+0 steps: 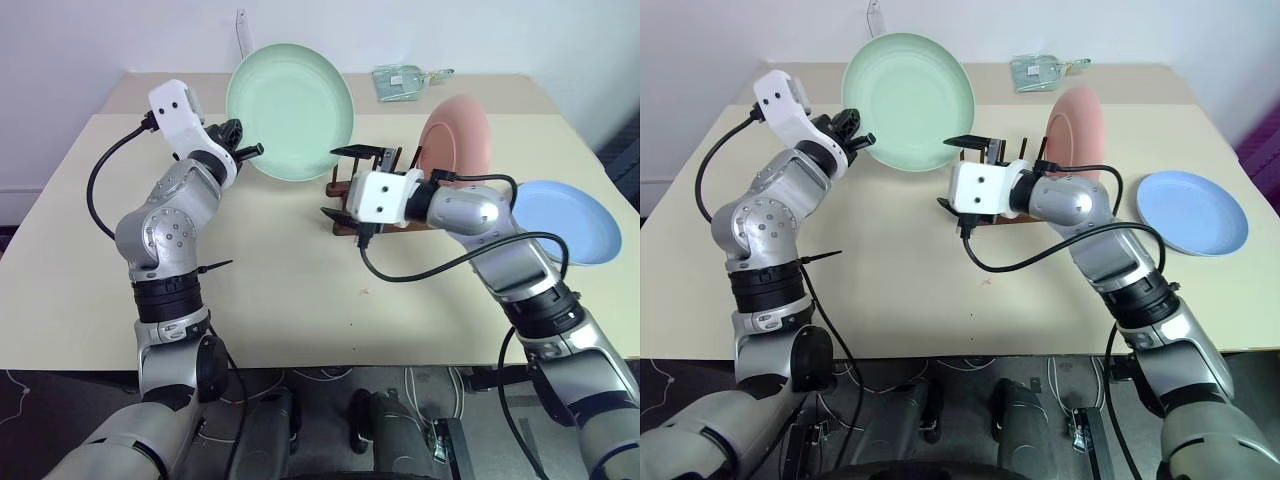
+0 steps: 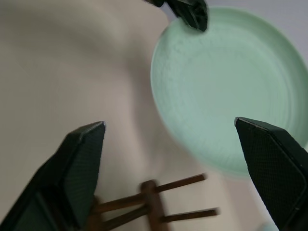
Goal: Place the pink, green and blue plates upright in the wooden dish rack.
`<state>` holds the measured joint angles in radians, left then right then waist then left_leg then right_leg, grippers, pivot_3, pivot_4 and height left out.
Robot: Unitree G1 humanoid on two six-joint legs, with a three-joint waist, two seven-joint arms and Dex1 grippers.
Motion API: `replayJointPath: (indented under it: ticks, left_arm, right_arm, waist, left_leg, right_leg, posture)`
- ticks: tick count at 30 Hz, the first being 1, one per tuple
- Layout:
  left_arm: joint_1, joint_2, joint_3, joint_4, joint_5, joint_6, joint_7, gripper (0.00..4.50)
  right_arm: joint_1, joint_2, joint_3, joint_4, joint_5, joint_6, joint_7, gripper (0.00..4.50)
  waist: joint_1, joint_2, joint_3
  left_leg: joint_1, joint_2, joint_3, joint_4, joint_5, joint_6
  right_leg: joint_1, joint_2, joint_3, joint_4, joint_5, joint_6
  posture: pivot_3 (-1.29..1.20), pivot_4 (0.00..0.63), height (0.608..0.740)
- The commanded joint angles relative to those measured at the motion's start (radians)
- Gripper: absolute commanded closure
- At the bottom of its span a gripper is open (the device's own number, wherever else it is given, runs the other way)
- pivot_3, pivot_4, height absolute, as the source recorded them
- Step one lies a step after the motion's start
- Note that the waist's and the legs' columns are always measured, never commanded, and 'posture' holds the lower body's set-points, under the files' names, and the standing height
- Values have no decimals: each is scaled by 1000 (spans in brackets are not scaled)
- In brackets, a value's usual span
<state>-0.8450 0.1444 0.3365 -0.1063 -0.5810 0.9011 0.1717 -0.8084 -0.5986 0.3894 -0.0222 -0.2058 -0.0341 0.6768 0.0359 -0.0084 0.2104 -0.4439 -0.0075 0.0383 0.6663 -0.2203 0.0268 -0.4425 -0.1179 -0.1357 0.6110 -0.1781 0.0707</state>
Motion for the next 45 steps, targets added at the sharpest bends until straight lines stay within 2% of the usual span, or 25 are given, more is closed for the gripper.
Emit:
replayJointPath:
  ticks: [1,6,8,10,16,17,20,23,24,26,27,29,32,33,34,35,37,39,40,45]
  left_arm:
    - [-41,-20,-4,-115,-51,78,37,4500]
    - [-55,-51,14,-156,-98,134,59,4500]
    - [-60,-58,25,-159,-112,145,67,4500]
    - [-65,-63,36,-159,-122,152,75,4500]
    - [-68,-59,41,-155,-136,164,71,4500]
    - [-70,-72,54,-150,-149,155,73,4500]
    - [-84,-105,100,-151,-195,90,63,3545]
    - [-107,-121,147,-159,-213,-36,53,2029]
    - [-107,-93,155,-150,-169,-104,50,1390]
    - [-93,-25,138,-131,-79,-199,35,540]
    - [-82,6,121,-122,-40,-230,26,540]
    - [-19,135,48,-70,89,-245,-2,540]
    - [68,283,-84,-31,260,-297,-55,540]
    - [96,319,-128,-30,294,-313,-92,540]
    - [164,357,-199,-29,331,-347,-168,540]
    - [209,377,-244,-27,351,-369,-222,540]
    - [327,404,-344,-39,378,-435,-351,540]
    - [426,395,-397,-77,350,-476,-456,540]
    - [460,392,-416,-102,330,-477,-504,540]
    - [522,387,-451,-217,241,-460,-689,540]
  right_arm:
    - [-74,19,5,90,-134,-133,-100,18]
    - [-104,34,9,186,-203,-227,-141,18]
    - [-107,35,10,206,-236,-249,-158,526]
    - [-106,35,8,215,-255,-261,-161,1302]
    - [-101,33,-12,211,-306,-275,-197,4366]
    - [-100,31,-15,213,-312,-278,-200,4447]
    - [-96,27,-22,214,-327,-280,-210,4500]
    - [-93,24,-29,213,-332,-279,-216,4500]
    - [-91,21,-41,210,-321,-279,-218,4500]
    - [-84,17,-70,202,-283,-280,-212,4500]
    - [-80,16,-83,197,-262,-281,-206,4500]
    - [-52,21,-161,140,-54,-238,-96,4500]
    - [-27,31,-242,48,157,-136,14,4500]
    - [-25,34,-265,21,208,-89,33,4500]
    - [-30,53,-325,-27,330,43,35,4500]
    - [-33,65,-366,-60,415,139,33,4500]
    - [-43,99,-478,-154,680,415,-21,4500]
    - [-57,121,-586,-215,949,644,-103,4500]
    - [-64,121,-626,-217,1028,726,-139,4500]
    - [-68,98,-693,-175,1171,965,-277,4500]
  waist:
    - [0,0,0]
    - [2,0,0]
    - [1,0,0]
    - [1,0,0]
    - [1,0,0]
    - [1,0,0]
    - [3,-1,0]
    - [1,-1,0]
    - [1,-1,0]
    - [-3,-1,0]
    - [-5,-1,0]
    - [-9,-1,0]
    - [-13,-1,0]
    - [-12,-1,0]
    - [-9,-1,0]
    - [-7,0,0]
    - [-1,0,0]
    - [0,0,0]
    - [0,0,0]
    - [1,1,0]
  left_leg:
    - [0,0,0,0,0,0]
    - [0,0,0,0,0,0]
    - [0,0,0,0,0,0]
    - [0,0,0,0,0,0]
    - [0,0,0,0,0,0]
    - [0,0,0,0,1,0]
    - [0,0,-1,1,1,0]
    - [0,0,-1,1,1,0]
    - [0,0,-1,1,1,0]
    - [0,0,0,0,1,0]
    - [1,0,0,0,1,-1]
    - [1,0,2,-1,1,-1]
    - [2,1,5,-1,1,0]
    - [1,1,5,-1,1,0]
    - [1,1,6,-1,1,0]
    - [1,1,5,0,1,0]
    - [1,1,3,-1,0,0]
    - [1,1,3,-1,0,0]
    - [1,2,3,-1,-1,0]
    - [-2,5,4,-2,-2,-3]
  right_leg:
    - [0,0,0,0,0,0]
    - [1,0,0,0,0,0]
    - [0,0,0,0,0,0]
    - [0,1,0,0,0,0]
    - [0,1,0,0,0,0]
    - [0,1,0,0,0,0]
    - [1,1,0,0,0,0]
    - [1,1,0,0,0,0]
    - [1,1,0,0,0,0]
    - [1,1,0,0,0,0]
    - [0,1,1,0,0,-1]
    - [1,2,1,0,2,-4]
    - [1,2,1,1,2,-4]
    - [1,2,1,1,2,-4]
    - [1,2,1,1,2,-4]
    - [0,2,1,0,2,-4]
    - [0,1,2,1,2,-4]
    - [-1,0,3,0,3,-6]
    - [-2,0,4,0,2,-7]
    - [-5,-1,5,-2,3,-13]
  posture:
    - [0,150,730]
    - [0,150,730]
    - [0,150,730]
    - [0,150,730]
    - [0,150,730]
    - [0,150,730]
    - [0,150,730]
    - [0,150,730]
    - [0,150,730]
    - [0,150,730]
    - [0,150,730]
    - [0,150,730]
    - [0,150,730]
    - [0,150,730]
    - [0,150,730]
    - [0,150,730]
    - [0,150,730]
    - [0,150,730]
    - [0,150,730]
    - [0,150,730]
